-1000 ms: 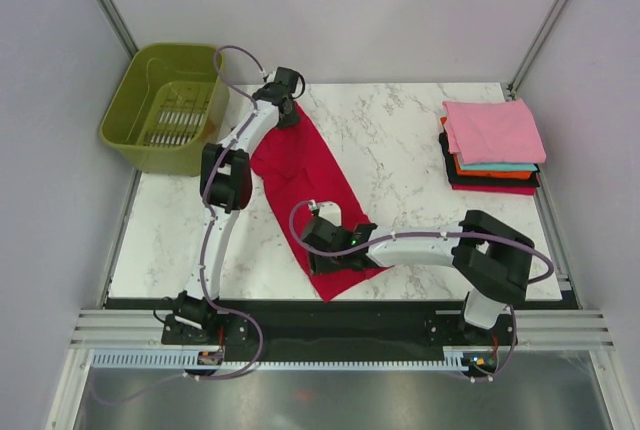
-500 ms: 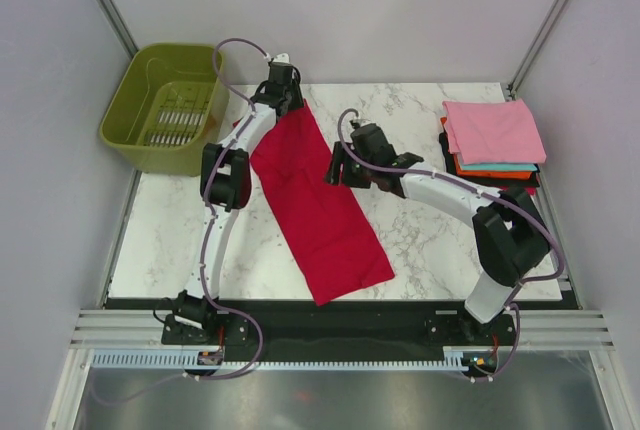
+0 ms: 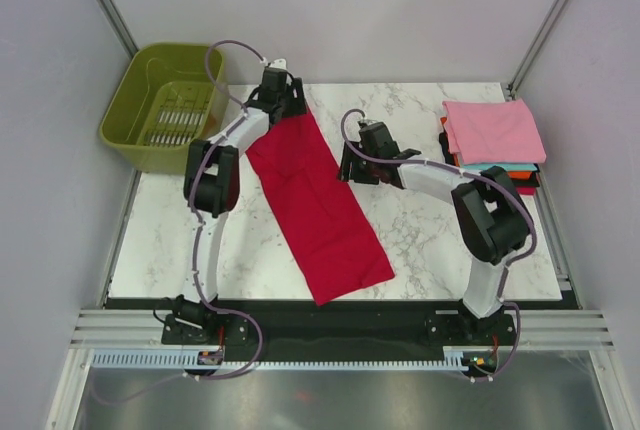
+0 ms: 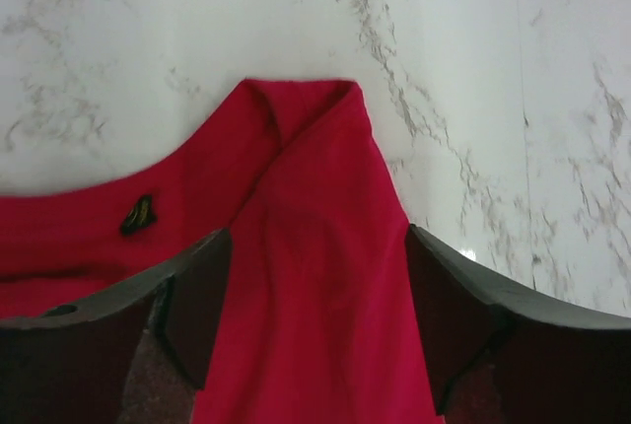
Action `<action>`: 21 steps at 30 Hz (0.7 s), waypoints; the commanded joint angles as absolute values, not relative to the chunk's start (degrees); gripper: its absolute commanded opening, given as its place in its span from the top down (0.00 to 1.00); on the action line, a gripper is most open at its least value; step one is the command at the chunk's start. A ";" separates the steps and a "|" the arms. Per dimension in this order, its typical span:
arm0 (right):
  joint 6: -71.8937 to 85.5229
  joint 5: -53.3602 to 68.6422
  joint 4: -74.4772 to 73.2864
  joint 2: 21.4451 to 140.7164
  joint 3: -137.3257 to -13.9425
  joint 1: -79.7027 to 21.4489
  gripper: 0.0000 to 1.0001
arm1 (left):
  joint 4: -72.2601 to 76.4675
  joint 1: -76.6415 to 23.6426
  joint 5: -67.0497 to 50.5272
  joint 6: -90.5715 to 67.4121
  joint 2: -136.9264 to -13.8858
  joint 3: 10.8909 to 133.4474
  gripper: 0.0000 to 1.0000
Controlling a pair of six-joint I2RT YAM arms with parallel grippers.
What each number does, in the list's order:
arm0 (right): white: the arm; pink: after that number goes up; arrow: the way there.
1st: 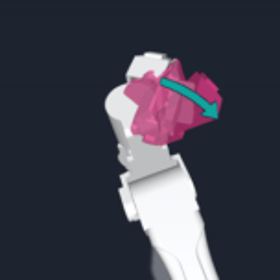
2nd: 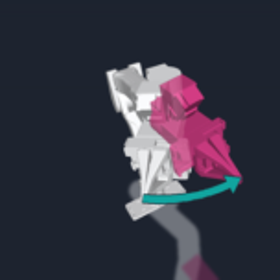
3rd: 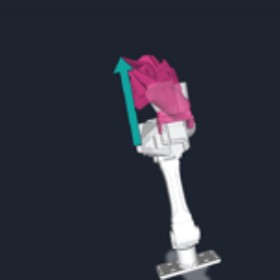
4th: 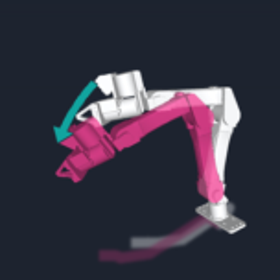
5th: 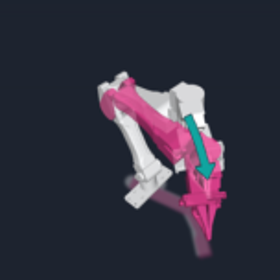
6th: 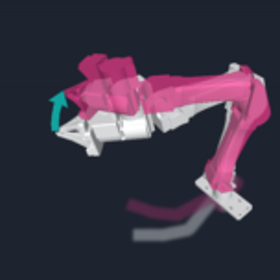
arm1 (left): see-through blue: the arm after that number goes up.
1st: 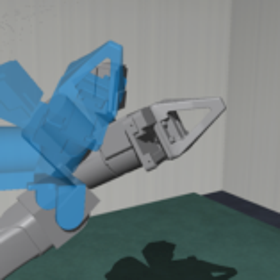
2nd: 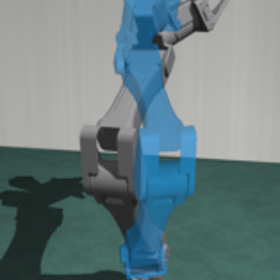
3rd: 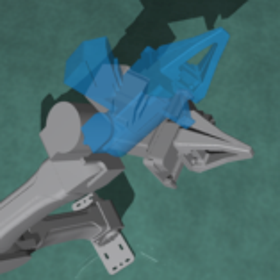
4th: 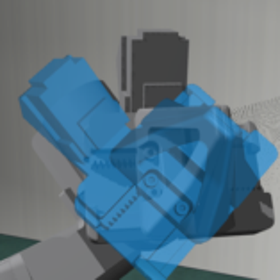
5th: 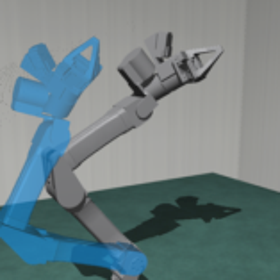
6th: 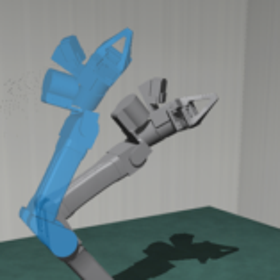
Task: Fold and stack the t-shirts
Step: Fold the tshirt
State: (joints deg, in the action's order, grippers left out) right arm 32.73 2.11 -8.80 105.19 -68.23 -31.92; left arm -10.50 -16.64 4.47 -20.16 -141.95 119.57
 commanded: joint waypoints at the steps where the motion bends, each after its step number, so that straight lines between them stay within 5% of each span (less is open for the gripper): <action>1: 30.67 9.65 -1.52 110.64 -72.50 -26.99 0.36 | -7.82 -17.66 2.99 -14.07 -124.39 111.64 0.19; 11: 29.36 19.24 -5.62 134.90 -102.26 -24.87 0.38 | -11.87 -19.60 9.75 -25.04 -87.30 76.14 0.08; 21: 30.50 20.92 -8.61 145.28 -112.06 -25.57 0.46 | -7.04 -22.15 8.79 -44.21 -71.99 48.54 0.11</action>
